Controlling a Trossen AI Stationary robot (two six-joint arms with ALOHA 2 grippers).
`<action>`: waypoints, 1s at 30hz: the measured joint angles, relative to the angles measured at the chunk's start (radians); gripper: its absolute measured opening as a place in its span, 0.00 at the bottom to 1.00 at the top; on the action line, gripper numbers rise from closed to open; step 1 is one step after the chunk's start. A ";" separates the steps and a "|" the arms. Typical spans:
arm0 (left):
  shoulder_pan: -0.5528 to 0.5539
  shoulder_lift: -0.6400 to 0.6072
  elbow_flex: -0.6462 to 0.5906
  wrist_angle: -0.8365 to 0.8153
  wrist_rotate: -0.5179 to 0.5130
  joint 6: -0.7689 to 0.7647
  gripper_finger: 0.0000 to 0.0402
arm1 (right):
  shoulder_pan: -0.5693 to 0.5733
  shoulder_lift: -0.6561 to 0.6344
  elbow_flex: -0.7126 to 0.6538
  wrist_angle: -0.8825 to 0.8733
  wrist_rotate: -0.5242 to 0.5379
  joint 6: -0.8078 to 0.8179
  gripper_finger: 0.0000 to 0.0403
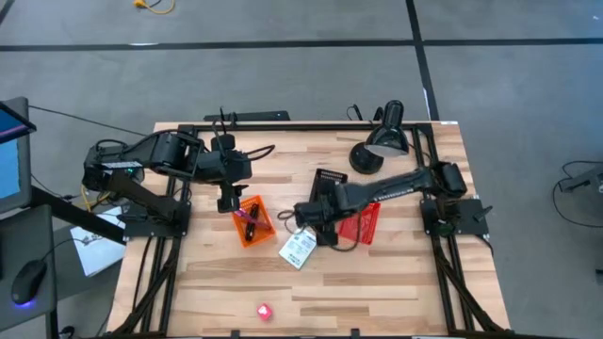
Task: Pick and place items into bin
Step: Put the red charger adapter into the black bin
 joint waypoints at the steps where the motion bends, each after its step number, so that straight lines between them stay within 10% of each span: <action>1: 0.000 0.000 0.000 0.000 0.000 0.000 0.53 | 0.019 0.000 0.020 0.000 -0.030 0.011 0.46; 9: 0.000 0.000 0.000 0.000 0.000 0.000 0.53 | 0.172 0.000 0.079 0.010 -0.325 0.069 0.40; 30: 0.001 0.000 0.000 0.080 -0.054 0.043 0.53 | 0.366 0.000 0.076 0.002 -0.344 0.126 0.30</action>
